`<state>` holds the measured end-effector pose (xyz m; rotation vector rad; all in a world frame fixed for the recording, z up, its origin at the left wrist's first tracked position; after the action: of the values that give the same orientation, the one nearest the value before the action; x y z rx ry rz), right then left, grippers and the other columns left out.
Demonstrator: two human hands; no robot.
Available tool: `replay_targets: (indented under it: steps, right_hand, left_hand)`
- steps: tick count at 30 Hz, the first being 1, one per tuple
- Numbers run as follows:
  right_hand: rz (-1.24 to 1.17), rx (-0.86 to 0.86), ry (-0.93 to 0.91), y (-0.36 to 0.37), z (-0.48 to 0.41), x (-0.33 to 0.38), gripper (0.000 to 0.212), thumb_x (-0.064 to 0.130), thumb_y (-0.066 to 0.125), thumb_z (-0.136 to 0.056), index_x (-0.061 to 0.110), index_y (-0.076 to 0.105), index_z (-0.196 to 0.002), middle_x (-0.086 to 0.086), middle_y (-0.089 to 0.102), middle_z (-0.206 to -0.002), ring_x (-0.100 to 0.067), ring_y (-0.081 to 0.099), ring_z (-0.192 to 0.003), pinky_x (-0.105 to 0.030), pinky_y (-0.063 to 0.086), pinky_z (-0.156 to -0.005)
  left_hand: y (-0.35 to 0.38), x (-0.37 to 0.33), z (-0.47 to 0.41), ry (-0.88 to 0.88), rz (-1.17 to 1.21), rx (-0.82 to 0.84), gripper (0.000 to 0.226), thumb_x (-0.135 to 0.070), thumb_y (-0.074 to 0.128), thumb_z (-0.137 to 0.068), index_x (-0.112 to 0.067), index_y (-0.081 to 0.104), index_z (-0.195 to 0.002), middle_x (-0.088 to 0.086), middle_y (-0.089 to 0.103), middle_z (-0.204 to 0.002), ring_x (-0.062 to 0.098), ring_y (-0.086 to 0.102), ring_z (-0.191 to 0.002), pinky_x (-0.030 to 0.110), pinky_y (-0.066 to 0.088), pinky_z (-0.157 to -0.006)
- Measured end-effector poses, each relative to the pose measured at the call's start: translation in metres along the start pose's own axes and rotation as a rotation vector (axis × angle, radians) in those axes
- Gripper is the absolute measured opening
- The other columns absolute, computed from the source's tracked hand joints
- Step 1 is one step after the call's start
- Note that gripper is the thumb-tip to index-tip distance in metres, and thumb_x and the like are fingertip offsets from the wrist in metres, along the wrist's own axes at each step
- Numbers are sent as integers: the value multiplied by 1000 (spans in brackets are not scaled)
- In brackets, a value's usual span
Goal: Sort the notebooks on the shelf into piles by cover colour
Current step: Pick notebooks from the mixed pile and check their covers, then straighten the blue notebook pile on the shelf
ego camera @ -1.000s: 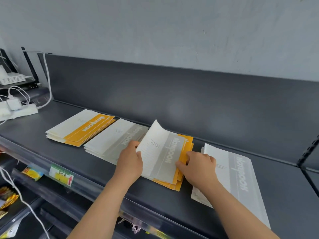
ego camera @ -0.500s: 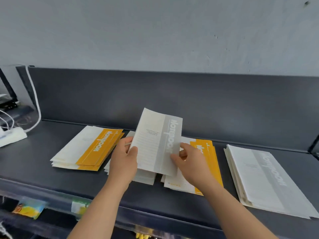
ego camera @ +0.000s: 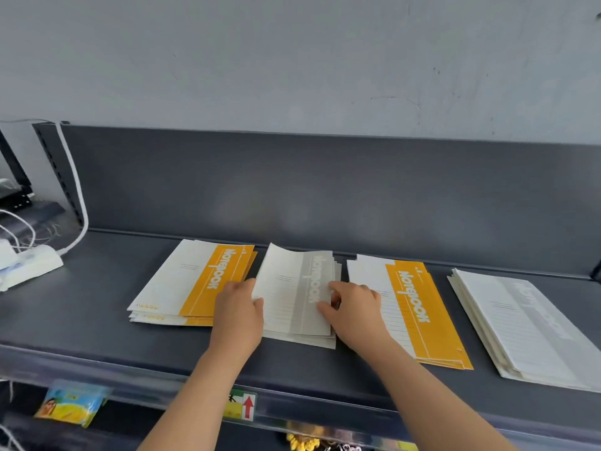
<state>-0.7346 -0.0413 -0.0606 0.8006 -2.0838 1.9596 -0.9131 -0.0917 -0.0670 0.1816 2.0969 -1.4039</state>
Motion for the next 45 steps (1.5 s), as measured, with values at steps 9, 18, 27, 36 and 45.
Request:
replay_targets:
  steps: [9, 18, 27, 36, 45]
  right_hand:
    - [-84, -147, -25, -27, 21, -12, 43, 34, 51, -94, 20, 48, -135, 5, 47, -140, -14, 45, -126, -25, 35, -104]
    - [39, -311, 62, -87, 76, -85, 40, 32, 51, -94, 16, 53, -131, 3, 52, -137, -18, 48, -124, -25, 35, -101]
    - [68, -449, 268, -170, 154, -215, 42, 33, 50, -94, 18, 52, -133, 6, 50, -139, -14, 46, -127, -27, 35, -104]
    - [115, -477, 367, -257, 234, -357, 43, 33, 50, -95, 15, 50, -134, 3, 50, -138, -15, 45, -128, -26, 32, -107]
    - [91, -534, 468, -314, 272, -463, 43, 32, 55, -92, 17, 54, -132, 4, 53, -136, -16, 50, -123, -29, 37, -105]
  left_hand:
    - [-11, -34, 13, 166, 19, -58, 38, -24, 47, -98, -17, 52, -135, 0, 52, -135, 16, 47, -124, 25, 42, -98]
    - [27, -124, 46, 395, 207, 38, 33, -27, 49, -96, -19, 59, -126, -4, 60, -127, 13, 54, -115, 25, 42, -97]
    - [90, -249, 98, 574, 281, 133, 27, -23, 54, -94, -16, 65, -118, -1, 65, -113, 16, 58, -104, 26, 46, -86]
    - [163, -400, 186, 642, 381, 204, 27, -23, 53, -94, -16, 65, -117, -3, 65, -113, 14, 58, -103, 25, 46, -88]
    - [225, -501, 230, 689, 400, 293, 29, -27, 51, -95, -17, 63, -119, -7, 61, -111, 11, 54, -106, 31, 48, -89]
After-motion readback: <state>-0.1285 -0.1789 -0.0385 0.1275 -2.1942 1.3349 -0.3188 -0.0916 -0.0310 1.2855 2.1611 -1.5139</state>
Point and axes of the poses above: each hand's wrist, its own z-axis away from the middle knuckle, its own y-axis out of the palm, x = y × z, the point moved 2 cm from there along -z, towards the middle knuckle
